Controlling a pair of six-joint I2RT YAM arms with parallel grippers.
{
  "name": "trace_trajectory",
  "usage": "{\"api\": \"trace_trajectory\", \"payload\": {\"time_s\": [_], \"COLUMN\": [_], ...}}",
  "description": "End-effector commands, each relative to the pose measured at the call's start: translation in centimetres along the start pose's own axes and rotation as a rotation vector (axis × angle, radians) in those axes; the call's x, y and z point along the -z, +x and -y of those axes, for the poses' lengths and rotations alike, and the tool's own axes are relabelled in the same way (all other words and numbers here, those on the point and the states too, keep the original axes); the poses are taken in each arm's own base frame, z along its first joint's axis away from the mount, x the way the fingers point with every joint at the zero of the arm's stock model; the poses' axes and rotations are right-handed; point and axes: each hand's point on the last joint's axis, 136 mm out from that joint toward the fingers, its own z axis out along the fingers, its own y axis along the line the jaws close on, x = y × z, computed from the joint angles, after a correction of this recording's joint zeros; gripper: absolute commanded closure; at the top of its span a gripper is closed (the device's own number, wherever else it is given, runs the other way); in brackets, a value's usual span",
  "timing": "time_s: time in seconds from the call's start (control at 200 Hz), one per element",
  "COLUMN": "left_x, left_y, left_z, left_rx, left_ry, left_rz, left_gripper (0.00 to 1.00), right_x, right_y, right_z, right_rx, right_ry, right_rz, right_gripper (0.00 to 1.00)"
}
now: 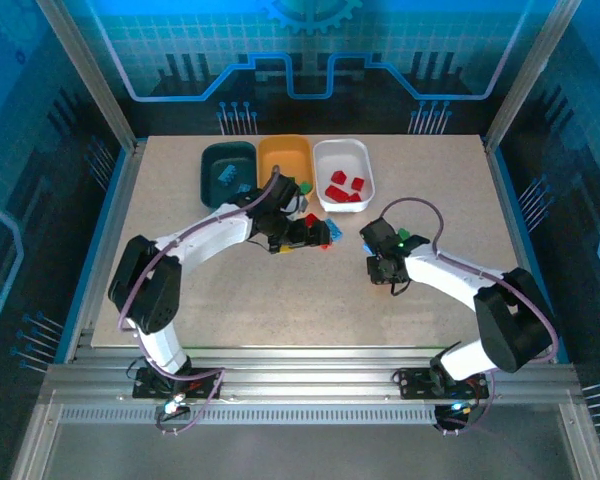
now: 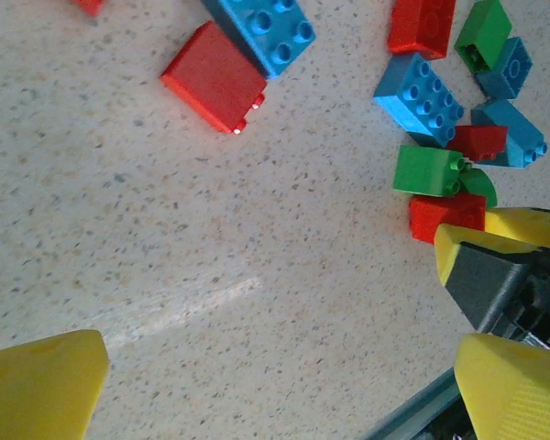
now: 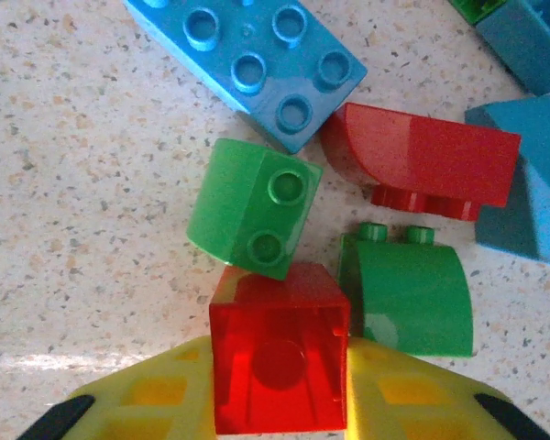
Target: Sort the legos into containers by color
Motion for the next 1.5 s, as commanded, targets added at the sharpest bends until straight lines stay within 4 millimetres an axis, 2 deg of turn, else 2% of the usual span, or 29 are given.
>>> {"api": "trace_trajectory", "payload": {"time_s": [0.0,0.085,0.12,0.2,0.305,0.37,0.5,0.61,0.65,0.71,0.79,0.825,0.895,0.95,1.016,1.106,1.196,1.376,1.491], "left_x": [1.5,2.6,3.2,4.6,6.2,7.2,9.1,9.8,9.9,9.8,9.7,9.6,9.7,9.7,9.5,9.4,9.7,9.8,10.1], "left_y": [0.3,0.2,0.0,-0.6,-2.5,-4.2,-8.0,-10.8,-11.3,-11.6,-11.2,-10.9,-10.6,-10.3,-9.8,-9.6,-9.5,-8.3,-7.5], "left_z": [-1.2,-1.3,-1.5,-1.9,-2.5,-2.6,-2.3,-1.5,-1.2,-0.7,-0.6,-0.7,-0.9,-1.0,-1.0,-0.9,-0.5,1.3,2.4], "left_rx": [0.005,0.012,0.008,0.000,0.004,0.002,0.031,0.095,0.102,0.096,0.090,0.091,0.101,0.119,0.142,0.173,0.179,0.146,0.099], "left_ry": [-0.029,-0.025,-0.028,-0.034,-0.028,-0.011,0.081,0.215,0.246,0.289,0.308,0.306,0.304,0.311,0.321,0.342,0.354,0.374,0.369], "left_rz": [0.018,0.038,0.049,0.081,0.122,0.167,0.271,0.313,0.332,0.349,0.338,0.337,0.341,0.341,0.329,0.325,0.325,0.307,0.304], "left_gripper": [0.01,0.01,0.01,0.01,0.01,0.01,0.01,0.01,0.01,0.01,0.01,0.01,0.01,0.01,0.01,0.01,0.01,0.01,0.01], "right_x": [2.7,4.8,6.5,8.4,9.0,8.5,4.6,1.8,1.1,0.1,0.3,1.1,3.9,5.5,5.9,4.7,3.1,0.6,-2.0], "right_y": [-1.8,-2.4,-4.0,-6.8,-11.4,-14.5,-20.4,-24.4,-25.5,-26.5,-26.5,-26.3,-25.5,-23.9,-21.1,-16.7,-13.9,-12.0,-11.4], "right_z": [-0.9,-1.2,-1.7,-1.7,-2.7,-3.9,-5.5,-6.3,-6.6,-7.2,-7.5,-7.5,-7.1,-6.3,-4.8,-2.5,-2.3,-2.7,-2.9], "right_rx": [0.014,0.022,0.011,-0.012,-0.073,-0.076,-0.068,-0.069,-0.055,-0.034,-0.010,-0.008,-0.015,-0.030,-0.069,-0.152,-0.180,-0.201,-0.218], "right_ry": [-0.027,-0.055,-0.085,-0.097,-0.165,-0.198,-0.190,-0.215,-0.209,-0.215,-0.199,-0.195,-0.194,-0.160,-0.081,-0.009,-0.032,-0.034,-0.018], "right_rz": [0.093,0.143,0.195,0.283,0.348,0.379,0.327,0.297,0.287,0.254,0.258,0.273,0.333,0.362,0.351,0.298,0.235,0.129,0.067], "right_gripper": [0.71,0.72,0.71,0.71,0.70,0.70,0.69,0.67,0.62,0.46,0.41,0.40,0.38,0.38,0.38,0.40,0.39,0.28,0.27]}}
